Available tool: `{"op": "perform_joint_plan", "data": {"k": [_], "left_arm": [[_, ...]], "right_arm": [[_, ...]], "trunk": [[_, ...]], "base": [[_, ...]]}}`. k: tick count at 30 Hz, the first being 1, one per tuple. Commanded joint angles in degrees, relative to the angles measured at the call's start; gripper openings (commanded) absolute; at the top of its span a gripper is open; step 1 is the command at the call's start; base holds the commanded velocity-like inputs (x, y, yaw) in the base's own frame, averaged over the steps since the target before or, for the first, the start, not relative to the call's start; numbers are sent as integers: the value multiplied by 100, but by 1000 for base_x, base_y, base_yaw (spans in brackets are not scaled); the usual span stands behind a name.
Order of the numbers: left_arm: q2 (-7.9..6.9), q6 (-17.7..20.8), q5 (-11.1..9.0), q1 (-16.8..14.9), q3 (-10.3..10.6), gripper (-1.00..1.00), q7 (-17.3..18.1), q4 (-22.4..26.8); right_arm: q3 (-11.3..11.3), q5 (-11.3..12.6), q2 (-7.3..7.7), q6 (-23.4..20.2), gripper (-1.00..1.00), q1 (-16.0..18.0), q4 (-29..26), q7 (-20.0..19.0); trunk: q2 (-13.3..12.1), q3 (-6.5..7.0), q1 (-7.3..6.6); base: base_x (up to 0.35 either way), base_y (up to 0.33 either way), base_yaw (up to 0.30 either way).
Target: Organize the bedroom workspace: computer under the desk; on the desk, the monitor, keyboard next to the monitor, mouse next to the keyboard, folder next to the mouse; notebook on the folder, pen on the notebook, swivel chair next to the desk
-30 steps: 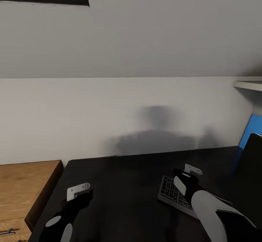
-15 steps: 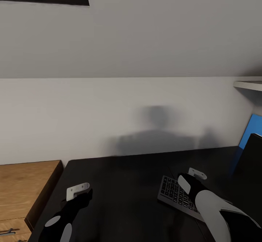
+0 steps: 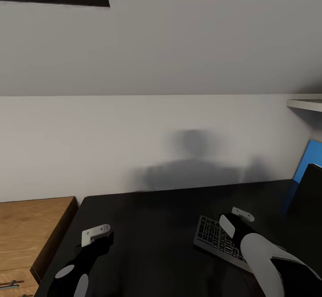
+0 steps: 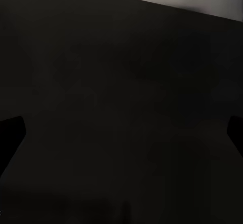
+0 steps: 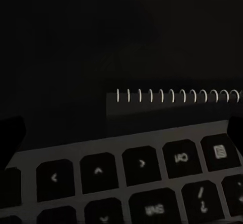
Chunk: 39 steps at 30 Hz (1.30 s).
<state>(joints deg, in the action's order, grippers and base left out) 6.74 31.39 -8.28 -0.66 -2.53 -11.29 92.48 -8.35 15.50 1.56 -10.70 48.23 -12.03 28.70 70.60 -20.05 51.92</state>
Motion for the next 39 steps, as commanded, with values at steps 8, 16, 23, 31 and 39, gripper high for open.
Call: {"op": "perform_joint_plan", "data": {"k": [8,16,23,31,39], "left_arm": [[3,25,-61,-4,-10,100,-43,7],[3,25,-60,-4,-7,100,-45,7],[7,25,-60,-4,18,100,-46,9],[11,25,-63,-4,57,100,-48,10],[12,25,-60,-4,68,100,-53,8]], "right_arm": [[-7,29,67,-410,100,2,-12,1],[-9,32,89,-492,100,2,-10,8],[-9,32,90,-603,100,2,-10,6],[-17,32,88,-667,100,2,-10,1],[-18,32,82,-670,100,2,-10,-5]], "trunk": [[4,-7,0],[4,-7,0],[4,-7,0],[4,-7,0],[325,-151,176]], "base": [[0,0,0],[0,0,0],[0,0,0],[0,0,0],[0,0,0]]}}
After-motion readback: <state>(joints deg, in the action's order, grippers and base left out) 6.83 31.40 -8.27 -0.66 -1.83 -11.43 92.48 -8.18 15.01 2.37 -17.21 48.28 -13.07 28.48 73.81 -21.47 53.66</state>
